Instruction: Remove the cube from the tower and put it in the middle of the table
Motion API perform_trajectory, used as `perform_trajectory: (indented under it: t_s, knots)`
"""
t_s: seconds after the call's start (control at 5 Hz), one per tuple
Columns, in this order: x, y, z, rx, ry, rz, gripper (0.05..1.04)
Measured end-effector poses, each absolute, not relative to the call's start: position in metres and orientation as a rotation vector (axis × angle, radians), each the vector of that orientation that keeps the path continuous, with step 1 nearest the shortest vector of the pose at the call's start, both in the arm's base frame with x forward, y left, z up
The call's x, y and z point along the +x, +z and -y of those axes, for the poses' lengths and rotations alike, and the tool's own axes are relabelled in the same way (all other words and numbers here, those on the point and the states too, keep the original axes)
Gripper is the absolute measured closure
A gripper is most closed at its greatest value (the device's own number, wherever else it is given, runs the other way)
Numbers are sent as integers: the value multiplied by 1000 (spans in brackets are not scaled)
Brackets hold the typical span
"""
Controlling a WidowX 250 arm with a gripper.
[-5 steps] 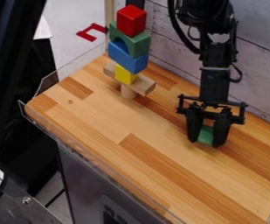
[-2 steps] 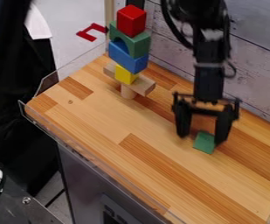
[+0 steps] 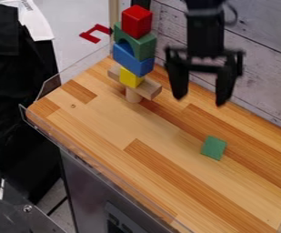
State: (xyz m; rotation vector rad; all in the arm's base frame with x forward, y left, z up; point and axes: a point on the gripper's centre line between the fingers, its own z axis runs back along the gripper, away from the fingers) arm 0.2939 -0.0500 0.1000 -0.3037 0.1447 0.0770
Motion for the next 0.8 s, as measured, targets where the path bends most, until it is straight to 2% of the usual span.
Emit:
perform_trajectory:
  t_s: [0.2,0.6,0.8]
  knots:
    - [292,127,43,-229,82,-68,85]
    - [304,165,34,-111,77,26,85]
    - [303,170,34,-59,89,30,85]
